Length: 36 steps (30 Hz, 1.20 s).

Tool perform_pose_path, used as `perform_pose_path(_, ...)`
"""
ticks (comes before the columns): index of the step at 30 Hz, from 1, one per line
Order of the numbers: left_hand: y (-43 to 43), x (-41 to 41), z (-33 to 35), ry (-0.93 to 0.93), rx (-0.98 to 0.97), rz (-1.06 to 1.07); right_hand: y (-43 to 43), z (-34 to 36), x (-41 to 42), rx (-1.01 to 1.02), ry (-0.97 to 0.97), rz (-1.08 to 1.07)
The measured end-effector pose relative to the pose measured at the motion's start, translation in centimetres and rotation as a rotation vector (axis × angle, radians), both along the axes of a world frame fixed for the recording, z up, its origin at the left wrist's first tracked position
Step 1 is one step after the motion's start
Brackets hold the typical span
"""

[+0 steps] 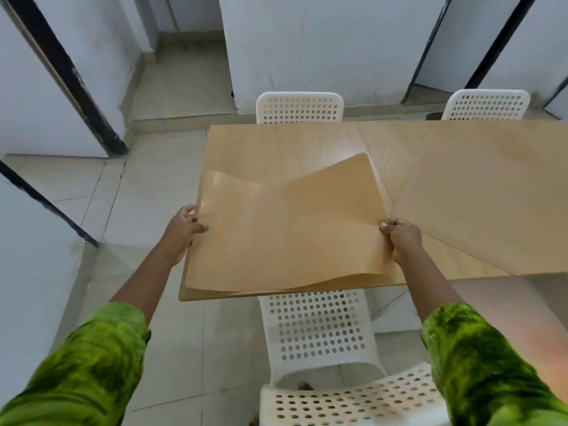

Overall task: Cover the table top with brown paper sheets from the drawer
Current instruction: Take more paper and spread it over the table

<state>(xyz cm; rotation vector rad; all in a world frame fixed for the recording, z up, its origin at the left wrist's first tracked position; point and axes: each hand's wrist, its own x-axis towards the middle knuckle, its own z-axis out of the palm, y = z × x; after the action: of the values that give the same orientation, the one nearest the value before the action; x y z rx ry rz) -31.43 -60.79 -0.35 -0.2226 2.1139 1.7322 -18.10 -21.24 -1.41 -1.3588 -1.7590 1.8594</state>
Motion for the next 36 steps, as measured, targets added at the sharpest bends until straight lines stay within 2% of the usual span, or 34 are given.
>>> perform_pose_path(4, 1.3, 0.3, -2.3, 0.035, -0.468, -0.094, 0.2, -1.6, -0.3, 0.135, -0.107, 0.004)
perform_pose_path(5, 1.5, 0.7, -2.9, 0.04, -0.531, -0.11, 0.2, -1.9, -0.3, 0.168, -0.127, 0.011)
perform_pose_path(10, 2.3, 1.4, -4.4, 0.104, -0.626, -0.106, 0.1, -3.0, -0.1, 0.361, -0.233, 0.052)
perform_pose_path(17, 3.1, 1.4, -5.1, 0.168, -0.893, -0.21, 0.4, -3.1, -0.1, 0.492, -0.322, 0.11)
perform_pose_path(21, 3.3, 1.3, -5.2, 0.165, -0.962, -0.217, 0.6, -3.3, -0.2, 0.527, -0.376, 0.153)
perform_pose_path(24, 3.6, 1.4, -4.9, 0.146, -0.986, -0.192, 0.1, -3.1, -0.2, 0.643, -0.434, 0.195)
perform_pose_path(28, 5.8, 0.7, -4.3, 0.278, -1.024, -0.178, -2.8, -2.7, -2.4, 0.812, -0.369, 0.302)
perform_pose_path(33, 11.9, -3.8, -4.3, 0.49, -1.032, -0.466, -8.2, -3.1, -9.7, 0.894, -0.203, 0.627)
perform_pose_path(36, 14.4, -6.3, -5.8, 0.543, -1.113, -0.71, -10.5, -4.0, -14.0, 0.995, -0.225, 0.881)
